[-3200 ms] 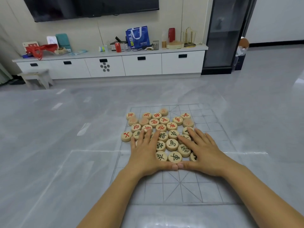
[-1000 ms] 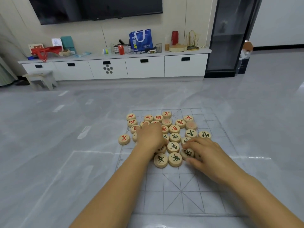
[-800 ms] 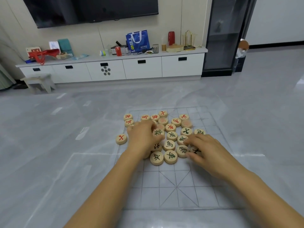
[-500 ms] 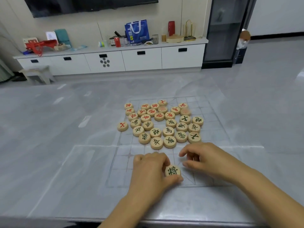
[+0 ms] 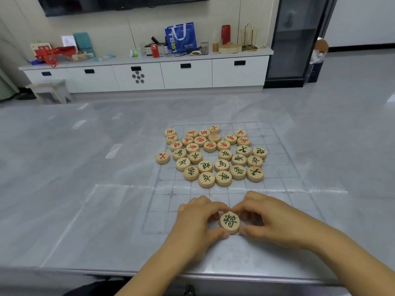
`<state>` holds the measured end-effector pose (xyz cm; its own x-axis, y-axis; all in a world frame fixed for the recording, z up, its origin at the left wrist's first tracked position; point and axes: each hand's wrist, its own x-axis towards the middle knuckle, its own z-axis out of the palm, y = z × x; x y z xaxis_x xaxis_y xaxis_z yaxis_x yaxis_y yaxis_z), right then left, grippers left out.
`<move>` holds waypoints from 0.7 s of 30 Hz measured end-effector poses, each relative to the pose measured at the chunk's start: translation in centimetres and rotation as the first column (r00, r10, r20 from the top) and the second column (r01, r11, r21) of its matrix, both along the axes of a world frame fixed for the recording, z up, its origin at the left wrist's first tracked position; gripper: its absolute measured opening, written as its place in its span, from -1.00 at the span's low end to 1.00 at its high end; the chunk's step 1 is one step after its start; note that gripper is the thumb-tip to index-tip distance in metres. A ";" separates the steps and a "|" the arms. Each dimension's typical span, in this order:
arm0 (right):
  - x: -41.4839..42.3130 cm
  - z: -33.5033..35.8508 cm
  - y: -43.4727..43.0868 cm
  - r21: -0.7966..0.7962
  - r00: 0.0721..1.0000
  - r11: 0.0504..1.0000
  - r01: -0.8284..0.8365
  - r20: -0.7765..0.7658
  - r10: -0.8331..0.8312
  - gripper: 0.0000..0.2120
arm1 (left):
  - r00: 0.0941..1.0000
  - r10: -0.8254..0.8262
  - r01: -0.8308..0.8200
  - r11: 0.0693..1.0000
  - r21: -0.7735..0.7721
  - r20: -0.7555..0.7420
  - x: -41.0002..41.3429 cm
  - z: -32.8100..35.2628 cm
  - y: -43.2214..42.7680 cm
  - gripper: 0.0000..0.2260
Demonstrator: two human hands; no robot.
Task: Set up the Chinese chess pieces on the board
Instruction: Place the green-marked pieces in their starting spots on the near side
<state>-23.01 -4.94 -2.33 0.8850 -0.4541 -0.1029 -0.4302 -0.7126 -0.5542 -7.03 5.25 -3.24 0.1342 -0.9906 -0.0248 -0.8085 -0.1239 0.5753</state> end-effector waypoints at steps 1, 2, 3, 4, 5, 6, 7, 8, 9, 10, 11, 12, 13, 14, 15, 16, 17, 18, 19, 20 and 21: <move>-0.2 0.2 -0.1 0.005 1.000 1.000 0.002 -0.010 -0.002 -0.78 | 1.000 -0.002 0.002 1.000 0.001 -0.009 0.3 0.0 0.1 -0.58; -0.4 0.3 -0.2 0.019 1.000 1.000 0.013 -0.020 -0.012 -0.84 | 1.000 0.006 -0.006 1.000 -0.006 -0.013 0.7 0.0 0.3 -0.58; -0.6 0.4 -0.2 0.041 0.999 0.999 0.029 -0.021 -0.028 -0.86 | 1.000 0.022 -0.022 1.000 -0.018 -0.020 1.1 0.0 0.4 -0.60; -0.7 0.5 -0.2 0.067 0.999 0.997 0.048 -0.015 -0.047 -0.86 | 0.999 0.039 -0.040 0.999 -0.028 -0.036 1.4 0.1 0.6 -0.65; -0.8 0.5 -0.3 0.089 0.998 0.994 0.060 -0.008 -0.060 -0.83 | 0.997 0.054 -0.056 0.998 -0.025 -0.061 1.5 0.2 0.7 -0.68; -0.8 0.5 -0.3 0.101 0.998 0.993 0.062 -0.004 -0.062 -0.77 | 0.994 0.065 -0.066 0.998 -0.013 -0.090 1.3 0.4 0.8 -0.69; -0.7 0.4 -0.2 0.098 0.999 0.994 0.053 -0.008 -0.052 -0.67 | 0.992 0.068 -0.068 0.998 0.004 -0.110 1.0 0.6 0.8 -0.66; -0.5 0.2 -0.2 0.079 0.999 0.996 0.035 -0.021 -0.034 -0.58 | 0.992 0.065 -0.063 0.998 0.024 -0.106 0.6 0.6 0.8 -0.64; -0.4 0.1 0.0 0.054 0.999 0.998 0.012 -0.039 -0.010 -0.54 | 0.996 0.055 -0.053 0.998 0.034 -0.074 0.2 0.6 0.8 -0.63; -0.2 0.1 0.1 0.028 0.999 1.000 -0.006 -0.050 0.008 -0.54 | 0.999 0.040 -0.039 0.999 0.033 -0.030 -0.1 0.6 0.6 -0.64; -0.2 0.2 0.2 0.011 0.998 1.000 -0.017 -0.053 0.017 -0.58 | 1.000 0.027 -0.027 0.999 0.022 0.002 -0.1 0.6 0.6 -0.67; -0.2 0.3 0.3 0.005 0.999 1.000 -0.015 -0.047 0.015 -0.63 | 1.000 0.021 -0.021 1.000 0.016 0.015 0.0 0.6 0.5 -0.71; -0.2 0.4 0.4 0.009 0.999 1.000 -0.006 -0.041 0.006 -0.71 | 1.000 0.022 -0.023 1.000 0.014 0.022 0.3 0.6 0.4 -0.76; -0.3 0.5 0.5 0.015 0.999 1.000 0.001 -0.043 -0.001 -0.77 | 0.999 0.026 -0.027 1.000 0.013 0.033 0.7 0.6 0.4 -0.78; -0.4 0.5 0.5 0.016 0.999 1.000 0.003 -0.050 -0.002 -0.81 | 0.999 0.026 -0.026 1.000 0.009 0.042 0.9 0.6 0.5 -0.79; -0.5 0.5 0.6 0.015 0.998 1.000 0.003 -0.056 -0.002 -0.82 | 0.999 0.025 -0.025 1.000 0.006 0.039 1.2 0.5 0.6 -0.81; -0.5 0.5 0.6 0.014 0.998 1.000 0.007 -0.058 -0.006 -0.81 | 1.000 0.020 -0.020 1.000 -0.002 0.024 1.2 0.6 0.7 -0.84; -0.5 0.4 0.7 0.016 0.998 1.000 0.019 -0.054 -0.018 -0.79 | 1.000 0.010 -0.010 1.000 -0.005 0.009 1.2 0.7 0.8 -0.84; -0.5 0.4 0.7 0.021 0.998 0.999 0.032 -0.050 -0.031 -0.76 | 1.000 0.001 -0.001 1.000 0.000 -0.005 1.1 0.8 1.0 -0.82; -0.5 0.3 0.8 0.020 0.998 0.999 0.036 -0.046 -0.035 -0.69 | 1.000 -0.011 0.011 1.000 0.012 -0.022 1.0 0.9 1.0 -0.78; -0.6 0.2 0.8 0.008 0.999 1.000 0.028 -0.044 -0.028 -0.60 | 0.999 -0.018 0.020 0.999 0.026 -0.044 1.0 0.9 1.1 -0.76</move>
